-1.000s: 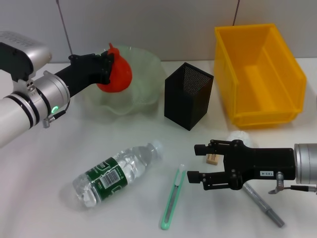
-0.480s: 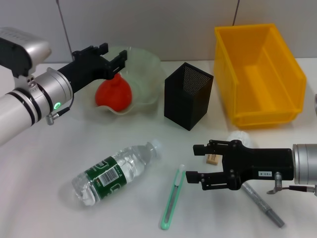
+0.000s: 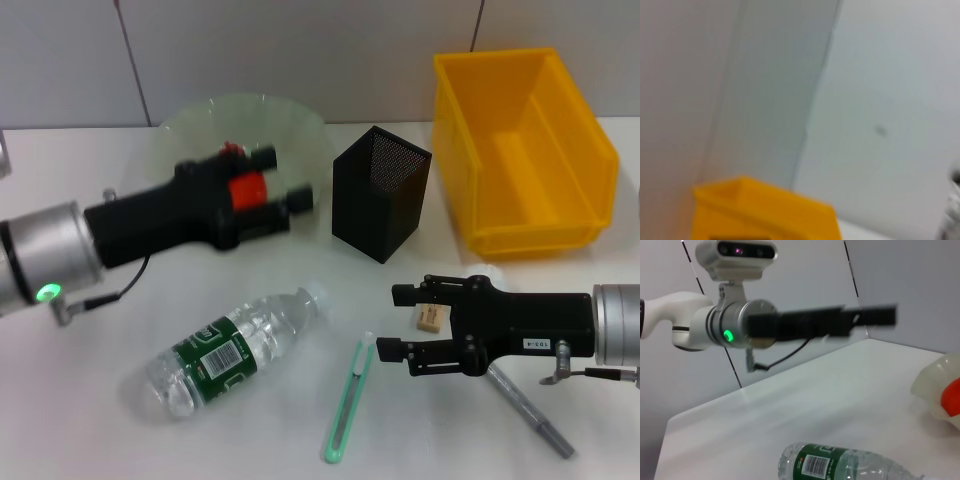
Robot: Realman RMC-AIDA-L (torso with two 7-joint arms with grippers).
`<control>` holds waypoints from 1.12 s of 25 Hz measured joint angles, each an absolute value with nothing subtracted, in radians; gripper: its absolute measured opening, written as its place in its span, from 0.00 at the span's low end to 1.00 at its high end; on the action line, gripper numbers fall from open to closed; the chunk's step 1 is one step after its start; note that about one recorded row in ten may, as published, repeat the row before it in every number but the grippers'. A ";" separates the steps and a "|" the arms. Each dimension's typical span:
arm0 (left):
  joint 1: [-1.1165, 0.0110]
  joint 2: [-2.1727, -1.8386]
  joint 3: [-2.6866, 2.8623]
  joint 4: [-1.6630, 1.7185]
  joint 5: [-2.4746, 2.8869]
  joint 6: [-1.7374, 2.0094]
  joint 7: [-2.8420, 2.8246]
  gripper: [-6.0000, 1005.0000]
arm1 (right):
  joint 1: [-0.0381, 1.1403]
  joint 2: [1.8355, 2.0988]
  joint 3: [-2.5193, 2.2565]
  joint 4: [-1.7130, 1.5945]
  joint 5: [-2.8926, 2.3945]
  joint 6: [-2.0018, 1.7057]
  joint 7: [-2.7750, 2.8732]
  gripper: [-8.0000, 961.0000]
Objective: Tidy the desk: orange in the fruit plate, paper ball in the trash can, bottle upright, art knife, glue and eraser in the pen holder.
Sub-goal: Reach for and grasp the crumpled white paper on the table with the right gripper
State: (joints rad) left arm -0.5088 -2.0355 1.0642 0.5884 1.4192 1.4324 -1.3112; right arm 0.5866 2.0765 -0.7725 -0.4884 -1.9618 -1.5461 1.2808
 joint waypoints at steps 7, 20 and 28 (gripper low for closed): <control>-0.471 -1.996 1.056 0.572 1.551 1.546 -1.340 0.81 | 0.605 2.069 -0.780 -0.491 -1.963 -1.547 1.286 0.86; -0.437 -1.988 1.055 0.575 1.618 1.583 -1.284 0.81 | 0.668 2.066 -0.914 -0.688 -2.053 -1.588 1.631 0.86; -0.436 -1.990 1.054 0.578 1.621 1.584 -1.258 0.81 | 0.782 2.048 -0.946 -0.843 -2.221 -1.680 1.985 0.86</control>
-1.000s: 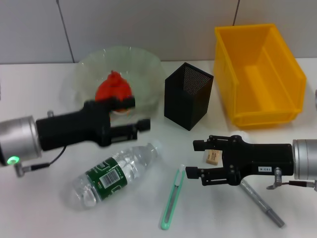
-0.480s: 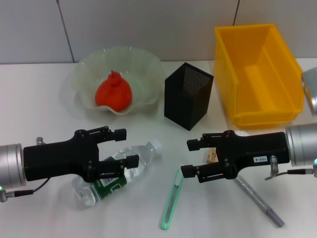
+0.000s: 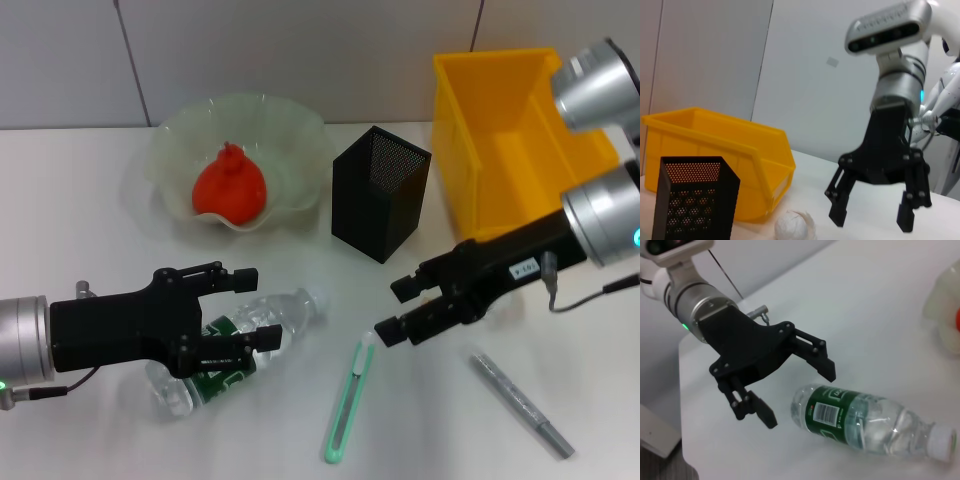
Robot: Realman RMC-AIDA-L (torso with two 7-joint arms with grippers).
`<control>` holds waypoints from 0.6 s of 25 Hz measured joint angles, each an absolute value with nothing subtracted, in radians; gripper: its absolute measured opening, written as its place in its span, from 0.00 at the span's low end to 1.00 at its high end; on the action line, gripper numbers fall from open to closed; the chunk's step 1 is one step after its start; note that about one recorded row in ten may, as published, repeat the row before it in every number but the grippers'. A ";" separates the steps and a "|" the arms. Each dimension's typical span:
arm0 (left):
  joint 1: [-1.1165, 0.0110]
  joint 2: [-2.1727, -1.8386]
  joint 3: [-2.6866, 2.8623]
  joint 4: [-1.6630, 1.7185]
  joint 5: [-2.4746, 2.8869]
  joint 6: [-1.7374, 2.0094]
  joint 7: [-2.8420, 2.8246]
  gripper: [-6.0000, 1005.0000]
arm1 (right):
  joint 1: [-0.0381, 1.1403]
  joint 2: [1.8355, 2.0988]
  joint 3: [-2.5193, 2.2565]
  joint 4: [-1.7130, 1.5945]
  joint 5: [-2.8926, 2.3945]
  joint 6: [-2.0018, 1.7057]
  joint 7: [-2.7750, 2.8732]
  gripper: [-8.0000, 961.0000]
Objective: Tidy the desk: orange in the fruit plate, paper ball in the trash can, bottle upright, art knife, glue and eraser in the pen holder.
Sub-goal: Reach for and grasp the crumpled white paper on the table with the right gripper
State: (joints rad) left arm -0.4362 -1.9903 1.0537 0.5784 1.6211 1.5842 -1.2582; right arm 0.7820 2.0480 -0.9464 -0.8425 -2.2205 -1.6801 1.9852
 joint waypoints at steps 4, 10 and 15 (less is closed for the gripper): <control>-0.439 -1.992 1.054 0.579 1.622 1.585 -1.258 0.81 | 0.834 2.041 -0.947 -0.892 -2.295 -1.703 2.111 0.86; -0.445 -1.993 1.054 0.581 1.622 1.585 -1.258 0.81 | 0.915 2.030 -0.948 -0.915 -2.454 -1.715 2.269 0.86; -0.448 -1.994 1.054 0.581 1.622 1.585 -1.258 0.81 | 0.970 2.032 -0.948 -0.921 -2.609 -1.727 2.352 0.86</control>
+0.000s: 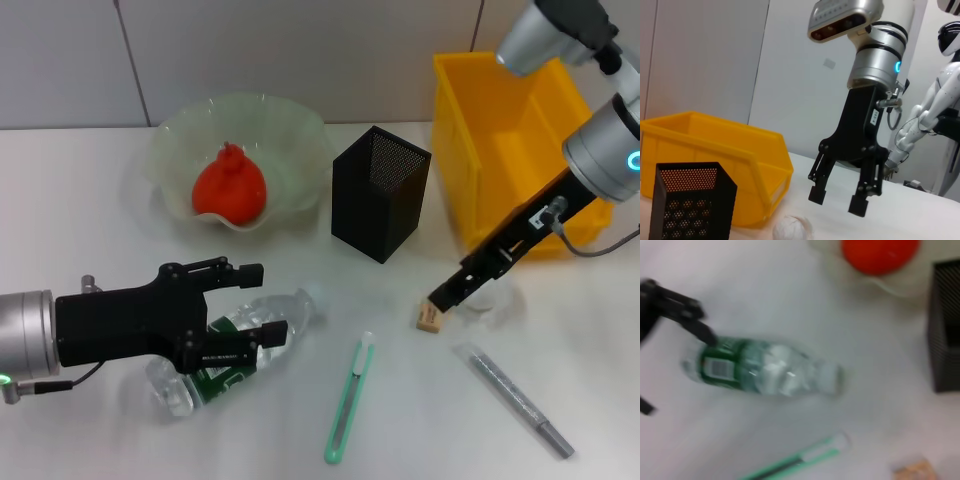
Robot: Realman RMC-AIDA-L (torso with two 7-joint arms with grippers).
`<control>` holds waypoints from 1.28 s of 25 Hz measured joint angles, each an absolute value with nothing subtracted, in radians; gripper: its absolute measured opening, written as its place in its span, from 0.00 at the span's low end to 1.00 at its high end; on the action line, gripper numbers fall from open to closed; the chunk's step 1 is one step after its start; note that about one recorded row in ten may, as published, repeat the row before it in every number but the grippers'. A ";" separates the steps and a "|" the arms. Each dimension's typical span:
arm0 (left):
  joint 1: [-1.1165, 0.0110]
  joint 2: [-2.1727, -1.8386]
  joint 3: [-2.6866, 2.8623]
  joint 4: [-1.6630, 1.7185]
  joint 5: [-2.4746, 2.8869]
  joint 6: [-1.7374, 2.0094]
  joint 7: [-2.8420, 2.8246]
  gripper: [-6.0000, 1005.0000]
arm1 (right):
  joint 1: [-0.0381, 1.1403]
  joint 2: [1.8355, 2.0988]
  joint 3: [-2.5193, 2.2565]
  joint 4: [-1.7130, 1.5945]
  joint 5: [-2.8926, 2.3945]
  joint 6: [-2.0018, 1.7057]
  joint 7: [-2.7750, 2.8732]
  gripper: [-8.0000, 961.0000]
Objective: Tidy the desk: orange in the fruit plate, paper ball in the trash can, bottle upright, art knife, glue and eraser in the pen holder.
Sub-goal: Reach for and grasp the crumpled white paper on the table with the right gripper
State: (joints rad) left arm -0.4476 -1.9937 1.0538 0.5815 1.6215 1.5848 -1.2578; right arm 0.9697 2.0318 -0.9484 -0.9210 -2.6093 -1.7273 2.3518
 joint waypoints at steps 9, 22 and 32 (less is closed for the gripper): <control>-0.459 -1.995 1.054 0.581 1.621 1.579 -1.258 0.81 | 0.999 2.054 -1.007 -0.946 -2.763 -1.715 2.399 0.86; -0.460 -1.999 1.054 0.578 1.621 1.574 -1.258 0.81 | 0.989 2.077 -1.144 -0.956 -2.856 -1.612 2.440 0.86; -0.460 -1.999 1.054 0.576 1.621 1.571 -1.258 0.81 | 0.977 2.081 -1.189 -0.892 -2.851 -1.507 2.447 0.86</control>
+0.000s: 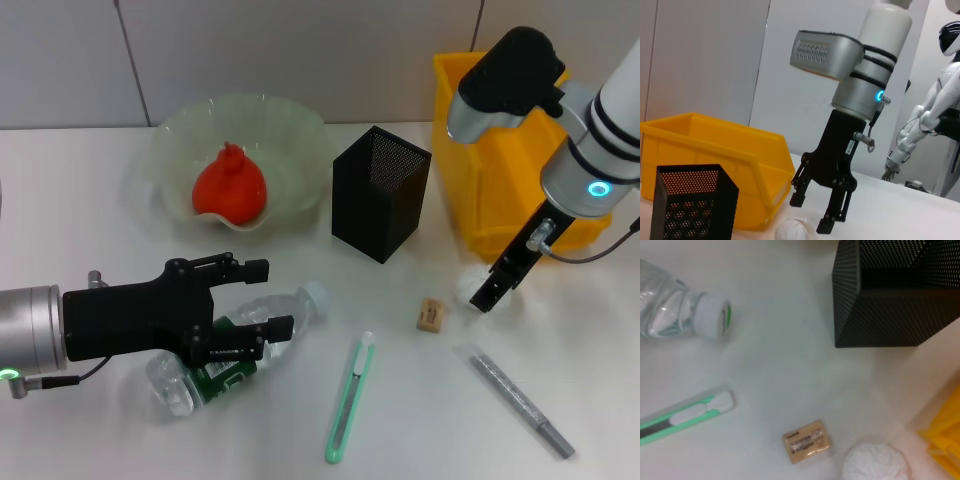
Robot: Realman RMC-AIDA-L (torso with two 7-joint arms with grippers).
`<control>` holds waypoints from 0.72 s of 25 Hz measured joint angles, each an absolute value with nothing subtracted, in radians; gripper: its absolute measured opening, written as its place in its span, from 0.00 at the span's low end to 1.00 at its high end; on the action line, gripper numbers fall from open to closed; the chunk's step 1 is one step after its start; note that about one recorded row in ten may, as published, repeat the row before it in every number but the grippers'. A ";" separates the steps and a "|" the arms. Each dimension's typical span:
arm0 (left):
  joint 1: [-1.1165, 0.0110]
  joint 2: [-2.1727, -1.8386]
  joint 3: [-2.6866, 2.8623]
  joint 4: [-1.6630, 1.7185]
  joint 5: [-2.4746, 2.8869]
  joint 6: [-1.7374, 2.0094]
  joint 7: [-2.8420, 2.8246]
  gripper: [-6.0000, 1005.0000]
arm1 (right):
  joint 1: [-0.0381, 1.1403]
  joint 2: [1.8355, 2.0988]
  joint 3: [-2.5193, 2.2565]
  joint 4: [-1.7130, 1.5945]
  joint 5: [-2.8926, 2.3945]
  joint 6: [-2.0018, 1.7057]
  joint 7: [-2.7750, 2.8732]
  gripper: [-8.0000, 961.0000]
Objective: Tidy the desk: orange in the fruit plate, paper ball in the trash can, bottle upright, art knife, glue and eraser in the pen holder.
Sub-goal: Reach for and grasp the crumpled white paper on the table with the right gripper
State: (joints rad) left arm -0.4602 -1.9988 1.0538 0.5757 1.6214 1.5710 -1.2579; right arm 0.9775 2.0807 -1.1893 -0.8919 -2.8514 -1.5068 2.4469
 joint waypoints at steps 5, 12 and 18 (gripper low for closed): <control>-0.460 -1.999 1.054 0.576 1.621 1.562 -1.258 0.81 | 0.964 2.083 -1.232 -0.869 -2.850 -1.455 2.441 0.86; -0.463 -2.000 1.054 0.577 1.621 1.556 -1.258 0.81 | 0.962 2.085 -1.248 -0.833 -2.847 -1.387 2.434 0.86; -0.473 -2.003 1.058 0.578 1.621 1.548 -1.259 0.81 | 0.962 2.085 -1.249 -0.803 -2.830 -1.363 2.415 0.86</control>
State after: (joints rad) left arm -0.4726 -2.0032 1.0579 0.5777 1.6214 1.5480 -1.2586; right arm 0.9616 2.0848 -1.2490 -0.8026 -2.8302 -1.3628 2.4146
